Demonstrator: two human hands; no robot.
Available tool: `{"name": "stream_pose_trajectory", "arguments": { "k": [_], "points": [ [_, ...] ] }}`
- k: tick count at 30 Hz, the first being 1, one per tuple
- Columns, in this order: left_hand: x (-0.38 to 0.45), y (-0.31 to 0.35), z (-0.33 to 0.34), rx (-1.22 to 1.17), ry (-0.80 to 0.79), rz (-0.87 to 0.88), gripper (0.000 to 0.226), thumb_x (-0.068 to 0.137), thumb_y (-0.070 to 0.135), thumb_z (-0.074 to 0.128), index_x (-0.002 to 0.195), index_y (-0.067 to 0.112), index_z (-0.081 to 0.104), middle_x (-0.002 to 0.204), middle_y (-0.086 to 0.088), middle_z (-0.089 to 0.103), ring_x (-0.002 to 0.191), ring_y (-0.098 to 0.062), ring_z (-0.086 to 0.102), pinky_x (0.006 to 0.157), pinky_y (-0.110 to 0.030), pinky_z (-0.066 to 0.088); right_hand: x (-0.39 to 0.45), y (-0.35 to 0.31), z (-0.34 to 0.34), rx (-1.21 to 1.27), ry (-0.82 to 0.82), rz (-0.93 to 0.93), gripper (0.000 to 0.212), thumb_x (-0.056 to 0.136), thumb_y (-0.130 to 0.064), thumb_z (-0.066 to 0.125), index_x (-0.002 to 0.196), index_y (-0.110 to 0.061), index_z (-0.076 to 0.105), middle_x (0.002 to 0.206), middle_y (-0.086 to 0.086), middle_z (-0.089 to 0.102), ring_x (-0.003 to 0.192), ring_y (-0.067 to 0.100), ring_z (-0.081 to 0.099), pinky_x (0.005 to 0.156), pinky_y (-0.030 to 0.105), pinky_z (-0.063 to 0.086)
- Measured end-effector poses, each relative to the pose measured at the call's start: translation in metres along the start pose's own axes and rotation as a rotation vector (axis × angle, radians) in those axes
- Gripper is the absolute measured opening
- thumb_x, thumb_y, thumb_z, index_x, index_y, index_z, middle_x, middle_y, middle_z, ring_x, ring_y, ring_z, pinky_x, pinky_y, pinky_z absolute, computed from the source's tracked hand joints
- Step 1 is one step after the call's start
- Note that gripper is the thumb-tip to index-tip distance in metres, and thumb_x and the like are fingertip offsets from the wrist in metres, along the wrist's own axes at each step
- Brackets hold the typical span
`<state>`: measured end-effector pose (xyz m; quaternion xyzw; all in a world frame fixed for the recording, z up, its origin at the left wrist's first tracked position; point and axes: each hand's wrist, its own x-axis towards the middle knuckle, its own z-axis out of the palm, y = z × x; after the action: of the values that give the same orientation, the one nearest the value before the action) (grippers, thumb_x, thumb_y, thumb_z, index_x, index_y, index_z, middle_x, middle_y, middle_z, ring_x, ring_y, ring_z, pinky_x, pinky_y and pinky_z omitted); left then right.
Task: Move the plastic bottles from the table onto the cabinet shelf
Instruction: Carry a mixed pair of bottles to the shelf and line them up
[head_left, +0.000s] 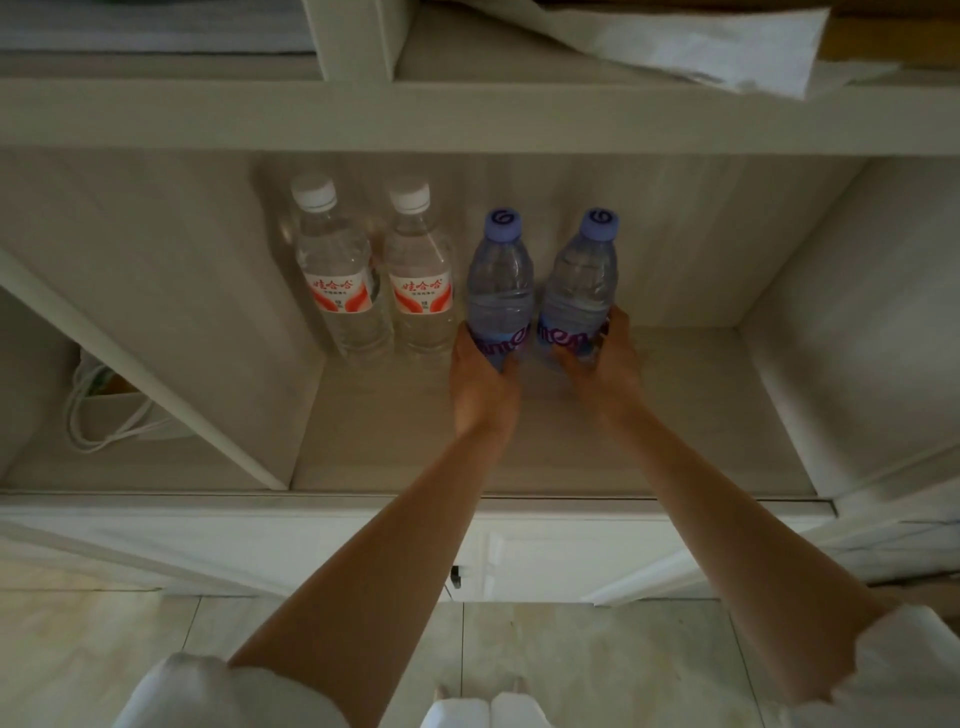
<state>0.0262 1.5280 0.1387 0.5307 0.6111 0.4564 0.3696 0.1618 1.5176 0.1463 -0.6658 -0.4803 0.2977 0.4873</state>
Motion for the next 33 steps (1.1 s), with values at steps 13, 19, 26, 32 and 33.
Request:
{"name": "stream_pose_trajectory", "arguments": {
  "k": [13,19,26,32,33],
  "points": [
    [-0.101,-0.023,-0.104,-0.032,-0.178,0.048,0.027,0.09,0.002,0.057,0.109,0.019,0.064,0.094,0.008,0.074,0.088,-0.007,0.071,0.082,-0.024,0.056,-0.142,-0.017,0.017,-0.041,-0.119,-0.084,0.031,0.089,0.001,0.06,0.118,-0.009,0.057,0.106,0.002,0.067,0.102,0.01,0.066,0.09,0.017,0.052],
    [-0.149,-0.059,-0.159,0.088,-0.038,-0.057,0.03,0.091,-0.004,0.052,0.101,0.023,0.063,0.08,0.007,0.072,0.071,-0.006,0.07,0.065,-0.026,0.059,-0.185,-0.029,0.046,-0.068,-0.362,-0.166,0.021,0.093,-0.012,0.059,0.114,-0.014,0.06,0.098,-0.008,0.069,0.095,0.0,0.065,0.084,0.006,0.047],
    [-0.227,-0.088,-0.215,0.039,0.431,-0.238,0.027,0.094,-0.002,0.05,0.096,0.021,0.064,0.077,0.004,0.071,0.067,-0.008,0.069,0.068,-0.032,0.058,-0.233,-0.023,0.077,-0.149,-0.899,-0.208,0.024,0.097,-0.027,0.053,0.12,-0.023,0.054,0.108,-0.008,0.066,0.1,0.002,0.063,0.089,0.014,0.051],
    [-0.344,-0.109,-0.233,0.009,0.824,-0.466,0.032,0.093,0.002,0.054,0.09,0.032,0.064,0.077,0.005,0.074,0.066,-0.01,0.07,0.07,-0.034,0.057,-0.29,-0.015,0.108,-0.209,-1.307,-0.357,0.024,0.093,-0.017,0.056,0.117,-0.016,0.057,0.102,-0.004,0.064,0.09,0.002,0.062,0.077,0.013,0.05],
    [-0.363,-0.109,-0.231,0.01,0.869,-0.501,0.033,0.092,0.001,0.055,0.089,0.033,0.064,0.077,0.005,0.074,0.067,-0.012,0.071,0.07,-0.035,0.057,-0.301,-0.014,0.111,-0.227,-1.363,-0.384,0.024,0.093,-0.016,0.056,0.117,-0.015,0.057,0.102,-0.003,0.065,0.089,0.003,0.063,0.078,0.015,0.051]
  ]
}}
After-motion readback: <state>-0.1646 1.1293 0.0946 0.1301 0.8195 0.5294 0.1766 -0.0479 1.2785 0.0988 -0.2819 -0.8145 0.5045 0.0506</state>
